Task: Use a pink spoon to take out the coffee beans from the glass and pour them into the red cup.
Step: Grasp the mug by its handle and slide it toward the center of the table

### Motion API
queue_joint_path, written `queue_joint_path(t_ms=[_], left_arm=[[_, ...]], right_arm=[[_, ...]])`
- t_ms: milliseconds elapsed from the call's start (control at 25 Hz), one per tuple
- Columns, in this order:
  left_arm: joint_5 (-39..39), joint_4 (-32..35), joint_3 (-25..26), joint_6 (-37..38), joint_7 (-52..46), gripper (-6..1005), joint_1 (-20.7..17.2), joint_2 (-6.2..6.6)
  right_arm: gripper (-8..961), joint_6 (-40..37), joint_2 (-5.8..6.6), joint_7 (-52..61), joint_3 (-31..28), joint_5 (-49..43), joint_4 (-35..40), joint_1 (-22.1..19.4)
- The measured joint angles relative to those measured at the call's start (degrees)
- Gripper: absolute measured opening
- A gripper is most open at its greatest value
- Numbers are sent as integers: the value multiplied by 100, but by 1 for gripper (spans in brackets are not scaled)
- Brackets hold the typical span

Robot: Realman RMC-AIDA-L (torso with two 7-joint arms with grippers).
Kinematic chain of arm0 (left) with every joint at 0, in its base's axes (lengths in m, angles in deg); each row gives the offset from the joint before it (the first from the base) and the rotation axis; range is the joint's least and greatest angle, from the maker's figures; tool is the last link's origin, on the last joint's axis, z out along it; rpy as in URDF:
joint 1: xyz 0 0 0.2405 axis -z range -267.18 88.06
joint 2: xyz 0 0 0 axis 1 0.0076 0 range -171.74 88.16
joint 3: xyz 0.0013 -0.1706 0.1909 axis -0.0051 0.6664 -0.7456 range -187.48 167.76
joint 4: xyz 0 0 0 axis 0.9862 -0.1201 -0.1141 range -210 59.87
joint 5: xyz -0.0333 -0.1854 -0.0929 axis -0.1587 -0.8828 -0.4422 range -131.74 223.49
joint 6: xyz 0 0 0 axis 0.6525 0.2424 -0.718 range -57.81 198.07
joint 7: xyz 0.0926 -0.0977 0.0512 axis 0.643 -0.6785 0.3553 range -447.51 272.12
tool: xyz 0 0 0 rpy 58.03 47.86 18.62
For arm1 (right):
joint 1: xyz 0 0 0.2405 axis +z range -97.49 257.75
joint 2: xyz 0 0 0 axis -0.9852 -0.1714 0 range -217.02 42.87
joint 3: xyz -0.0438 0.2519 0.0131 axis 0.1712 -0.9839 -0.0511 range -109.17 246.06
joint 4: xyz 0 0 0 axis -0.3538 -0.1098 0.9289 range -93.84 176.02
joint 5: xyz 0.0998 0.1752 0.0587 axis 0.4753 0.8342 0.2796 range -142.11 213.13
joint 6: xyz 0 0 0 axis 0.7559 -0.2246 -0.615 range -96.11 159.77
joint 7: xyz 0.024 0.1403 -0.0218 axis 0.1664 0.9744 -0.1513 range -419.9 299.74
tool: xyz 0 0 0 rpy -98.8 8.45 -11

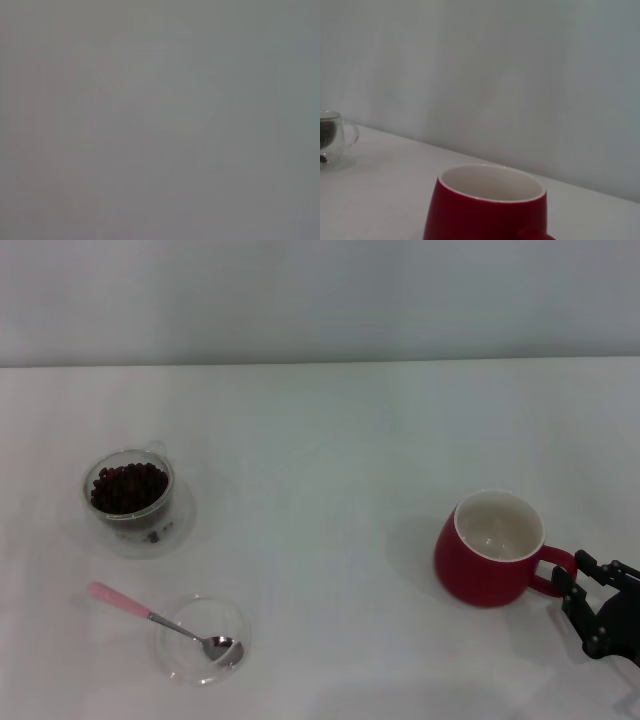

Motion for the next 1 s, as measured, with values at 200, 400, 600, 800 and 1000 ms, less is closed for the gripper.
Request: queue_joint_path(t_ms=[200,400,600,800,1000], left_arm=[[3,0,0,0,0,888,-7,0],[3,0,0,0,0,888,-13,0],[3,0,0,0,-17,888,-28,0],[2,10,0,0,-184,888,-78,0],[2,18,0,0,-229,888,-85,0]], right_arm=[[297,-8,0,0,27,-4,0,2],[300,-35,0,-18,83,-33,1,43],[276,-31,0,-74,115,-35,-2,78],[233,-30,0,-130,118,-35,-2,79],[212,-46,0,-132,133,-89,0,86]])
